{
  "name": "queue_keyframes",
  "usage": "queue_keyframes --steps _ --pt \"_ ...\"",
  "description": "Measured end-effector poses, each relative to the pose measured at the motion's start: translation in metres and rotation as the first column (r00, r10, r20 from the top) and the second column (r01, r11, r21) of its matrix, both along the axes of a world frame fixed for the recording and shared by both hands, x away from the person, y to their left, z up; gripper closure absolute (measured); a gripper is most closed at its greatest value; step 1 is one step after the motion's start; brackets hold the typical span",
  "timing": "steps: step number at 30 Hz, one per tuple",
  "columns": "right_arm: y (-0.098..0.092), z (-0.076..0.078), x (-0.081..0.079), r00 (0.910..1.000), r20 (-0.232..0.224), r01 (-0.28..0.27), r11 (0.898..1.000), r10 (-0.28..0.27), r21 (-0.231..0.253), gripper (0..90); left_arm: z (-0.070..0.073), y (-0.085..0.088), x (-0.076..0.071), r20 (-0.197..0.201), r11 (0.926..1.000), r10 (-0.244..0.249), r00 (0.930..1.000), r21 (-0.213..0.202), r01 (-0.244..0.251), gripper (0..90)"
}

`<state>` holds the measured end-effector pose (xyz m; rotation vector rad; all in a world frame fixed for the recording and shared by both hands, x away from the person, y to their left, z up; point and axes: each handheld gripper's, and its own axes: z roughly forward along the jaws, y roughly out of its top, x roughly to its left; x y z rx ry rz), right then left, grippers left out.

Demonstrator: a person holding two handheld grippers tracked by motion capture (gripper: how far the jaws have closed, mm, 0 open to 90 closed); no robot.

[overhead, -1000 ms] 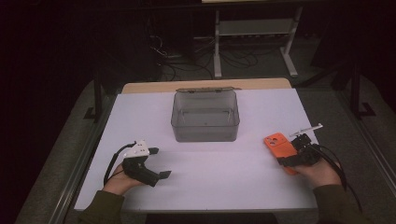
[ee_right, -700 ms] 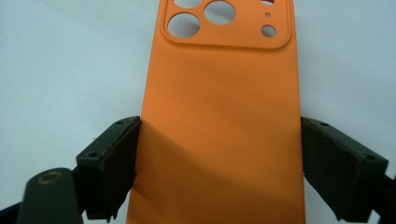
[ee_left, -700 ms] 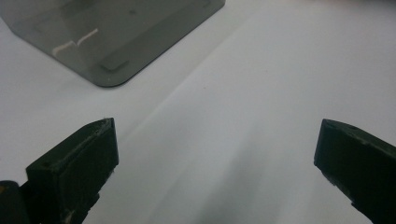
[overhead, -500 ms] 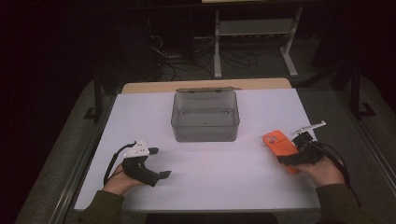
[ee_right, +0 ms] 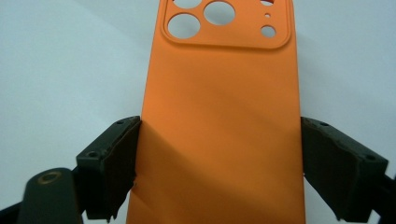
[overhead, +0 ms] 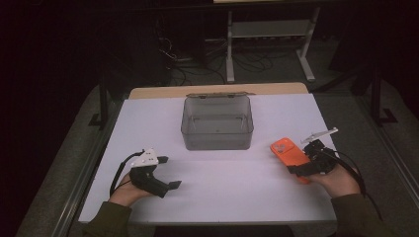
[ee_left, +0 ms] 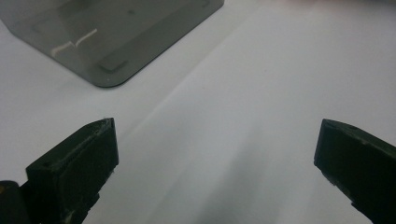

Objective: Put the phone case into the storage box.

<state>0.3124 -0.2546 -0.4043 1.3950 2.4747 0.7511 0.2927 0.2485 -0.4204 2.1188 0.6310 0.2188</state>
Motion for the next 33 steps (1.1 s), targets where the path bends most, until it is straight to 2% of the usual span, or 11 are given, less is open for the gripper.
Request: queue_keyframes --steps 17,33 --pt "0.025 0.002 -0.003 0.9945 0.006 -0.104 0.994 0.104 0.032 15.4 0.000 -0.001 0.000 0.001 1.0000 -0.003 1.0000 0.003 0.003 0.0" --pt "0.049 0.003 -0.003 0.9823 0.005 -0.187 0.982 0.187 0.029 15.4 0.000 -0.001 0.000 -0.001 1.0000 -0.002 1.0000 0.002 0.002 0.0"
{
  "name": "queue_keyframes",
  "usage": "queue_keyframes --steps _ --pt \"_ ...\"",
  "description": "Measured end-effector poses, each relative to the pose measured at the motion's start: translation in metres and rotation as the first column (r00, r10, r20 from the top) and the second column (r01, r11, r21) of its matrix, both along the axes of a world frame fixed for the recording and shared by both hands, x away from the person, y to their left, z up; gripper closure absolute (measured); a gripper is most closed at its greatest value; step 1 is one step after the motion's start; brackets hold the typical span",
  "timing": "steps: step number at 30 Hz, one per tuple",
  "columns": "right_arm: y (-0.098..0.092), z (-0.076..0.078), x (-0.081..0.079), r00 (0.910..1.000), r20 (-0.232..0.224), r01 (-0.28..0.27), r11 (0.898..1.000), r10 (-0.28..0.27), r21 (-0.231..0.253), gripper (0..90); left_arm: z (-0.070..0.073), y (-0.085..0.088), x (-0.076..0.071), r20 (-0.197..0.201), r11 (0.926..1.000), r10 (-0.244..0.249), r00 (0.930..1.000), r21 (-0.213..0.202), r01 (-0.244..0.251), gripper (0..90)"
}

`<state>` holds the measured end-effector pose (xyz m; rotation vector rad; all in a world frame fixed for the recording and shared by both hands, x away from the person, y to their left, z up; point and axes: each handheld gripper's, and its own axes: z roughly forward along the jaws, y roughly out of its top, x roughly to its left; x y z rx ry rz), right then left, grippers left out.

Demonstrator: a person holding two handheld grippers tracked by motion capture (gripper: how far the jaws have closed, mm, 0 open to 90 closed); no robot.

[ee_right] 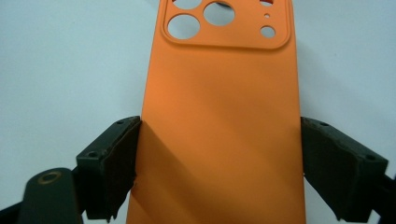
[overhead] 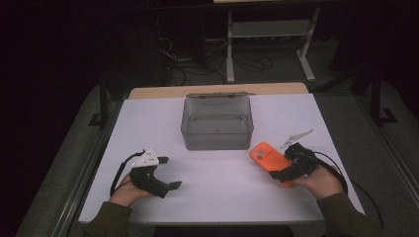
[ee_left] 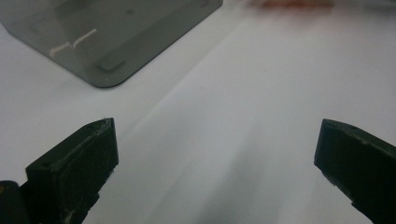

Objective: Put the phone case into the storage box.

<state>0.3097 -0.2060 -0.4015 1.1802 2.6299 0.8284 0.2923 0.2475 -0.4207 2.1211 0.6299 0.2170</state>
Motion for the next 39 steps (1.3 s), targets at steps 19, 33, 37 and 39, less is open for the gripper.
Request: queue_keyframes --steps 19,33,37,39 --pt "0.026 0.002 0.001 0.9977 -0.003 -0.067 0.998 0.067 0.003 15.4 0.001 0.000 0.000 0.003 1.0000 0.001 1.0000 -0.003 -0.001 0.0" --pt "0.039 0.001 0.002 0.9938 -0.004 -0.111 0.994 0.111 -0.005 15.5 0.001 -0.001 -0.001 0.006 1.0000 -0.001 1.0000 -0.002 0.001 0.0" --pt "0.046 0.001 0.003 0.9919 -0.004 -0.127 0.992 0.127 -0.012 15.5 0.000 -0.002 -0.001 0.005 1.0000 -0.002 1.0000 -0.002 0.002 0.0" --pt "0.049 0.001 0.003 0.9909 -0.004 -0.134 0.991 0.134 -0.014 15.4 0.000 -0.002 -0.001 0.005 1.0000 -0.002 1.0000 -0.003 0.002 0.0"
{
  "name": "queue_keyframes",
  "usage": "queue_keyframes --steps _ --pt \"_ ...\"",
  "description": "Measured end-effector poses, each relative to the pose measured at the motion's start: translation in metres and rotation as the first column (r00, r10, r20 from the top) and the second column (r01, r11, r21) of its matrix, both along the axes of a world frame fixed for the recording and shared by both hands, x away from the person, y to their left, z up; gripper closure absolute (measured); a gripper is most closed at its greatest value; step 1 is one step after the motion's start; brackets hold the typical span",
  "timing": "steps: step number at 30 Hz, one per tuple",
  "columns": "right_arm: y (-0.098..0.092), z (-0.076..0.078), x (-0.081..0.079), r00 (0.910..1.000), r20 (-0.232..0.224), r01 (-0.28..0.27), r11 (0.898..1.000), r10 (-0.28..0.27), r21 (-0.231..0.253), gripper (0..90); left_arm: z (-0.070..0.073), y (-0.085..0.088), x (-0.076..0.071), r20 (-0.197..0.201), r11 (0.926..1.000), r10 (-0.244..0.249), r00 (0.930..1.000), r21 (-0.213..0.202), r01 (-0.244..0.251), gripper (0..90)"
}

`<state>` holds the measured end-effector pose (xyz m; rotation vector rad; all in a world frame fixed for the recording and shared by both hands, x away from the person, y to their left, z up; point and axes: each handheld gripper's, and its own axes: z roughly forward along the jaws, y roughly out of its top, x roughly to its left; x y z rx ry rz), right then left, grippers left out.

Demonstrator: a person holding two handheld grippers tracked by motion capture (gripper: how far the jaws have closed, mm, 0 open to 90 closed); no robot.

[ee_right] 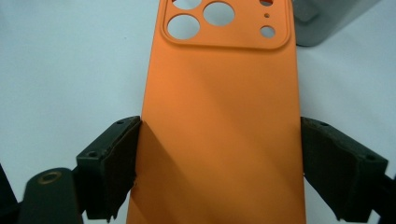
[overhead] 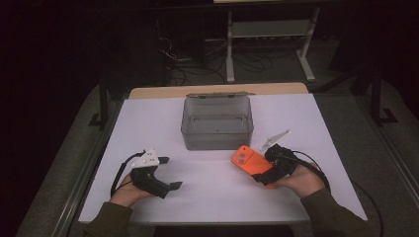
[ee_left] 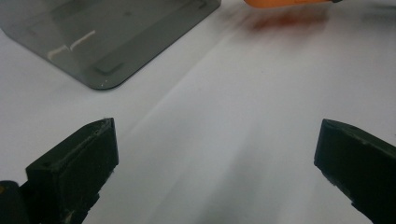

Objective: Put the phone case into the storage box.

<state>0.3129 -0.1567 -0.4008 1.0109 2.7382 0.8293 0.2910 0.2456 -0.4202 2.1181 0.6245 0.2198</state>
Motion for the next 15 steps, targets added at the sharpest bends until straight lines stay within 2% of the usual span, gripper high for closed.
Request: queue_keyframes --steps 15 --pt "0.024 0.003 0.005 0.9985 0.004 -0.054 0.999 0.054 -0.008 15.5 0.000 0.001 0.000 0.001 1.0000 0.002 1.0000 -0.004 -0.002 0.0"
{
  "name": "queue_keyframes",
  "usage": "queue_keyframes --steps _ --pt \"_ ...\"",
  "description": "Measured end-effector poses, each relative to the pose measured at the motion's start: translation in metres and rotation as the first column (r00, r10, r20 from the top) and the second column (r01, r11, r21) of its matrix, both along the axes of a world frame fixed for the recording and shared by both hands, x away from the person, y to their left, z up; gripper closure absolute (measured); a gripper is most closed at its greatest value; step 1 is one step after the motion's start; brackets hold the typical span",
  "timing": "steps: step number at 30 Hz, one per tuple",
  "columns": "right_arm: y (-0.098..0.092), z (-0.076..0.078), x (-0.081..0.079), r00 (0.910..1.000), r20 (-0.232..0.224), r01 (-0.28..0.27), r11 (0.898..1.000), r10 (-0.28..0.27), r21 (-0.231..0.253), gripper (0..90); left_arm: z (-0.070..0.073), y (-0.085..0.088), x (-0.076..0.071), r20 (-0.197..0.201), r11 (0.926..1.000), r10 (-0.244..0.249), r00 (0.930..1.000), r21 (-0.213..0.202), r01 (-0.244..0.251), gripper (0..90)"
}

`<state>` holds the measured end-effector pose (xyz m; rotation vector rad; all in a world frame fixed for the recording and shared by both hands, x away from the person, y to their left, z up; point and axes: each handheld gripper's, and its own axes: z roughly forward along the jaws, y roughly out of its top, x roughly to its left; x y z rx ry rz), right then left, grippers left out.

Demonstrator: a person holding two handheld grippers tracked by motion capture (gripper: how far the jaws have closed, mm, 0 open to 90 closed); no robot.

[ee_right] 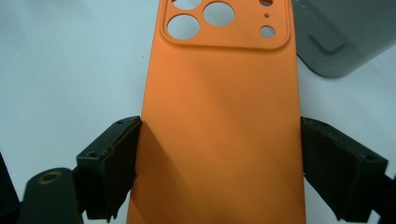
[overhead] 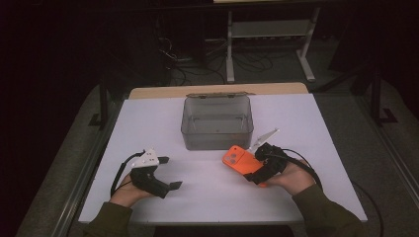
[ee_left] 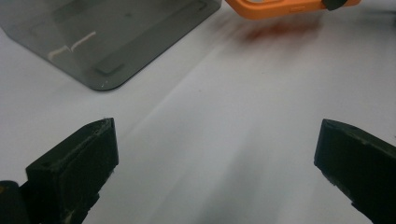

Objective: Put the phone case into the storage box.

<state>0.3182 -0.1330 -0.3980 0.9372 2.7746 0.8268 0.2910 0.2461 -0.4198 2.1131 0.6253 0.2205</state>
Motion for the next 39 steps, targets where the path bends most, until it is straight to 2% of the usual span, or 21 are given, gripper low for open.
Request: queue_keyframes --steps 26,39 --pt "0.034 0.005 0.011 0.9963 0.018 -0.083 0.996 0.083 -0.009 15.5 0.000 -0.001 0.000 0.002 1.0000 -0.005 1.0000 0.002 0.005 0.0" --pt "0.051 0.004 0.015 0.9927 0.013 -0.120 0.993 0.120 -0.003 15.5 0.000 0.000 0.001 0.001 1.0000 -0.001 1.0000 -0.002 0.001 0.0"
